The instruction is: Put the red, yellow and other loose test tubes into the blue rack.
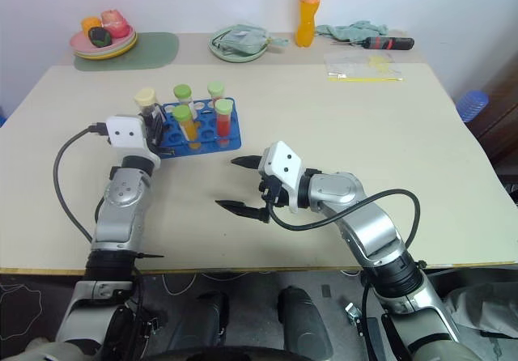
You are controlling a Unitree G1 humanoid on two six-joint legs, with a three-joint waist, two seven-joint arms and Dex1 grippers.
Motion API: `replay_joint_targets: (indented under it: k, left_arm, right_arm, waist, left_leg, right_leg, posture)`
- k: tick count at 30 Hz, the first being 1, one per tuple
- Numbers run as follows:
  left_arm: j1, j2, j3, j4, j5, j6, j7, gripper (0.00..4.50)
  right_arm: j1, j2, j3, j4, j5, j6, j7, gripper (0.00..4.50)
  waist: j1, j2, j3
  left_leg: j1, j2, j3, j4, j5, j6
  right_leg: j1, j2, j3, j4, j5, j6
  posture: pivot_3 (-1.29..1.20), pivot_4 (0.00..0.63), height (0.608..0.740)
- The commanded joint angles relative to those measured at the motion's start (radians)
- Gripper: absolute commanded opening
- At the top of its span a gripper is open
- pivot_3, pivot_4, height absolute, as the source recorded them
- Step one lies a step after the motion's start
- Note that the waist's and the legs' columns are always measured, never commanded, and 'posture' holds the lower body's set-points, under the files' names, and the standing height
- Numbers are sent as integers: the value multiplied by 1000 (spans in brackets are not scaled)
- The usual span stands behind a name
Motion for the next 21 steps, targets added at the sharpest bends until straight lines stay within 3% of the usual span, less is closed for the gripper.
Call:
replay_joint_targets:
  k: [1, 4, 5, 10, 14, 17, 21]
  left_arm:
    - [19, -6, 11, -49, 10, -24, -1, 2616]
    - [39, -10, 32, -99, -20, -4, -9, 4237]
    - [54, -4, 45, -131, -40, 11, -23, 4414]
    - [215, 89, 149, -361, -192, 138, -159, 4414]
    - [437, 262, 259, -534, -343, 261, -366, 4414]
    - [550, 360, 311, -550, -362, 282, -474, 4414]
    - [595, 417, 341, -542, -380, 304, -540, 4414]
  right_arm:
    - [3, -2, -16, -49, 10, -5, -2, 4500]
    - [6, -7, -23, -50, 13, -7, 2, 4500]
    - [5, -10, -29, -50, 16, -6, 3, 4500]
    - [6, -61, -131, -33, 76, 17, 33, 4500]
    - [31, -154, -267, 30, 131, 50, 63, 4500]
    - [75, -241, -341, 118, 90, 21, 69, 4500]
    - [128, -308, -409, 187, 80, -13, 85, 4500]
  waist:
    - [0, 0, 0]
    - [-1, 0, 0]
    - [-3, 0, 0]
    - [-8, 0, 0]
    - [-7, 0, 0]
    - [5, 0, 0]
    - [1, 0, 0]
  left_leg:
    - [0, 0, 0, 0, 0, 0]
    - [0, 0, 0, 0, 0, 0]
    - [0, 0, 0, 0, 0, 0]
    - [0, 1, 0, -1, 0, 0]
    - [1, 1, 0, -2, 0, 0]
    - [1, 1, 0, -1, 0, 0]
    - [1, 1, 1, -1, 0, 0]
  right_leg:
    - [0, 0, 0, 0, 0, 0]
    - [0, 0, 0, 0, 0, 0]
    - [0, 0, 0, 0, 0, 0]
    - [0, 0, 0, 0, 0, 0]
    - [0, 1, 0, 0, 0, 0]
    - [1, 0, 0, -1, 0, -1]
    - [2, 0, 0, -3, -2, -3]
  posture:
    - [0, 150, 740]
    - [0, 150, 740]
    - [0, 150, 740]
    - [0, 150, 740]
    - [0, 150, 740]
    - [0, 150, 740]
    - [0, 150, 740]
